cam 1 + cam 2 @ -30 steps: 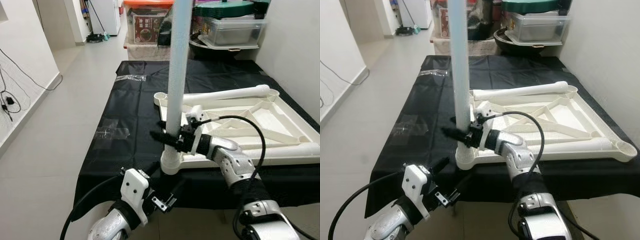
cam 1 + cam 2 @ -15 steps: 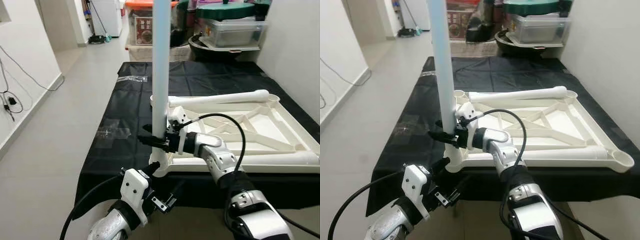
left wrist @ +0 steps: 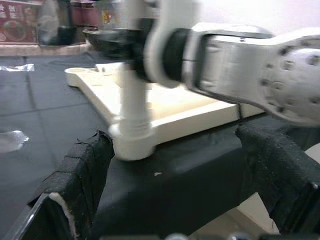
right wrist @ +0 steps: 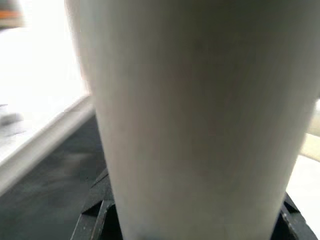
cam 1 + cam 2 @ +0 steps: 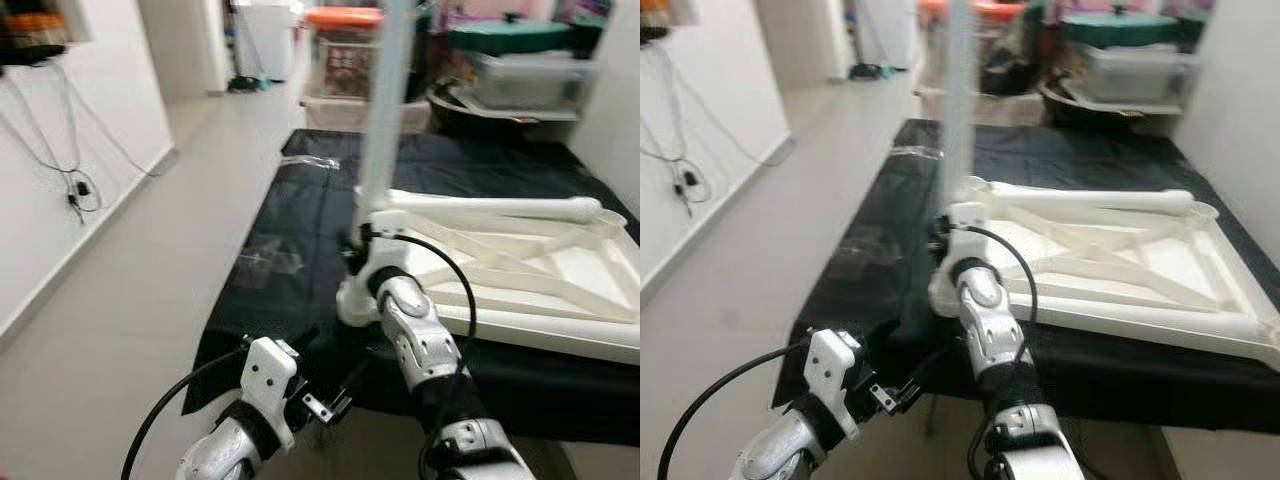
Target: Building children table
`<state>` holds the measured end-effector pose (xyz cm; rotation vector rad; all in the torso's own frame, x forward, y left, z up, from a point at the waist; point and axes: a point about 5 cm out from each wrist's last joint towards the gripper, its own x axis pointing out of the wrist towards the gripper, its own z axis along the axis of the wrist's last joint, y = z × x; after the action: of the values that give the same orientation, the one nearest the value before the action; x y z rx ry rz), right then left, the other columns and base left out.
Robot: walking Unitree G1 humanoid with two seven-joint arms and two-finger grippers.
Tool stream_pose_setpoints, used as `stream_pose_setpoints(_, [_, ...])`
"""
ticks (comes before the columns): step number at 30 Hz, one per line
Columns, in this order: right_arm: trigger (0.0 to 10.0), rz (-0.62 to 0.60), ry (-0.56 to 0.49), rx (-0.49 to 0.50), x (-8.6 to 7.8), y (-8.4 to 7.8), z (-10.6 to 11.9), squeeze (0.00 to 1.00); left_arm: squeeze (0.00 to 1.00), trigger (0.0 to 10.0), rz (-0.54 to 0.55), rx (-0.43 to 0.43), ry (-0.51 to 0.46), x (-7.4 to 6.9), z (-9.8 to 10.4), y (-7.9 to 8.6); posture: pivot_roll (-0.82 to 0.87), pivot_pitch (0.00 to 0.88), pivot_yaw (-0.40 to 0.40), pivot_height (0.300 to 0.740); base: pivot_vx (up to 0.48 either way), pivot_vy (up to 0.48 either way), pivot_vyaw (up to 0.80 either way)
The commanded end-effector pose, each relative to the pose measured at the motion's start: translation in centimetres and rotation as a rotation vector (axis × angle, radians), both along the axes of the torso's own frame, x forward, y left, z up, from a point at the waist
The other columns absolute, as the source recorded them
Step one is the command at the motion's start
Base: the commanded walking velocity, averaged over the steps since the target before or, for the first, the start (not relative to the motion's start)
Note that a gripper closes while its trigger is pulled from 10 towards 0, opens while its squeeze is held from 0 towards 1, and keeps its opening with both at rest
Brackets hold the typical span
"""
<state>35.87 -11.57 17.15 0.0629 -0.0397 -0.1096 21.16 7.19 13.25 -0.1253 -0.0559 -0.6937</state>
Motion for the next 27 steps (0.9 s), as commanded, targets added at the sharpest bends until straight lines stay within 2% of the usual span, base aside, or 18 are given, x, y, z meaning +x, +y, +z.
stream_pose_setpoints(1, [0.0,-0.174,0.045,0.041,-0.8,-1.9,-1.0,0.0,0.0,10.0,-0.001,0.012,0.0,0.0,-0.2,0.1,0.08,0.044,-0.027,0.74,0.0,0.0,0.0])
stream_pose_setpoints(6, [0.0,-0.213,0.043,0.052,-1.1,-1.8,-1.0,0.0,0.0,10.0,-0.001,0.013,0.0,0.0,-0.2,0.1,0.08,0.043,-0.029,0.74,0.0,0.0,0.0])
stream_pose_setpoints(7, [0.0,-0.223,0.061,0.075,-1.4,-0.8,-1.3,0.0,0.0,10.0,-0.002,0.012,0.0,0.0,-0.2,0.1,0.08,0.04,-0.03,0.74,0.0,0.0,0.0])
stream_pose_setpoints(8, [7.1,-0.199,0.074,0.083,-1.6,0.2,-1.5,0.0,0.0,10.0,-0.002,0.011,0.001,-0.1,-0.2,0.1,0.08,0.037,-0.03,0.74,0.0,0.0,0.0])
stream_pose_setpoints(10, [7.1,-0.181,0.083,0.087,-1.7,0.9,-1.6,0.0,0.0,10.0,-0.002,0.01,0.001,-0.1,-0.2,0.1,0.08,0.037,-0.03,0.74,0.0,0.0,0.0])
stream_pose_setpoints(12, [7.1,-0.181,0.083,0.087,-1.7,0.9,-1.6,0.0,0.0,10.0,-0.002,0.01,0.001,-0.1,-0.2,0.1,0.08,0.037,-0.03,0.74,0.0,0.0,0.0])
stream_pose_setpoints(13, [10.0,-0.128,0.056,0.095,-1.7,1.7,-1.4,1.0,0.0,10.0,-0.003,0.01,0.002,-0.1,-0.3,0.1,0.08,0.03,-0.031,0.74,0.0,0.0,0.0])
stream_pose_setpoints(14, [10.0,-0.086,0.031,0.106,-1.7,1.9,-1.2,1.0,0.0,10.0,-0.004,0.01,0.003,-0.1,-0.3,0.1,0.08,0.028,-0.029,0.74,0.0,0.0,0.0])
stream_pose_setpoints(18, [10.0,-0.067,-0.006,0.117,-1.6,1.8,-0.7,1.0,0.0,10.0,-0.006,0.011,0.004,-0.1,-0.4,0.1,0.07,0.023,-0.027,0.74,0.0,0.0,0.0])
stream_pose_setpoints(19, [10.0,-0.006,-0.048,0.15,-1.2,1.1,0.0,0.0,0.0,10.0,-0.009,0.012,0.005,-0.1,-0.4,0.1,0.07,0.019,-0.023,0.74,0.0,0.0,0.0])
stream_pose_setpoints(20, [10.0,-0.006,-0.048,0.15,-1.2,1.1,0.0,0.0,0.0,10.0,-0.009,0.012,0.005,-0.1,-0.4,0.1,0.07,0.019,-0.023,0.74,0.0,0.0,0.0])
stream_pose_setpoints(21, [10.0,0.104,-0.068,0.184,-0.7,0.8,0.5,0.0,0.0,10.0,-0.01,0.012,0.006,-0.1,-0.4,0.1,0.07,0.015,-0.026,0.74,0.0,0.0,0.0])
stream_pose_setpoints(22, [10.0,0.157,-0.073,0.195,-0.6,0.8,0.6,0.0,0.0,10.0,-0.01,0.012,0.006,-0.1,-0.4,0.1,0.07,0.015,-0.026,0.74,0.0,0.0,0.0])
stream_pose_setpoints(23, [10.0,0.157,-0.073,0.195,-0.6,0.8,0.6,0.0,0.0,10.0,-0.01,0.012,0.006,-0.1,-0.4,0.1,0.07,0.015,-0.026,0.74,0.0,0.0,0.0])
stream_pose_setpoints(24, [10.0,0.285,-0.071,0.185,-0.2,0.6,0.8,0.0,0.0,10.0,-0.011,0.012,0.007,0.0,-0.4,0.1,0.06,0.01,-0.023,0.74,0.0,0.0,0.0])
stream_pose_setpoints(25, [10.0,0.285,-0.071,0.185,-0.2,0.6,0.8,0.0,0.0,10.0,-0.011,0.012,0.007,0.0,-0.4,0.1,0.06,0.01,-0.023,0.74,0.0,0.0,0.0])
stream_pose_setpoints(26, [10.0,0.371,-0.067,0.177,0.0,0.4,0.9,0.0,0.0,10.0,-0.011,0.011,0.007,0.0,-0.5,0.1,0.06,0.01,-0.023,0.74,0.0,0.0,0.0])
stream_pose_setpoints(27, [10.0,0.371,-0.067,0.177,0.0,0.4,0.9,0.0,0.0,10.0,-0.011,0.011,0.007,0.0,-0.5,0.1,0.06,0.01,-0.023,0.74,0.0,0.0,0.0])
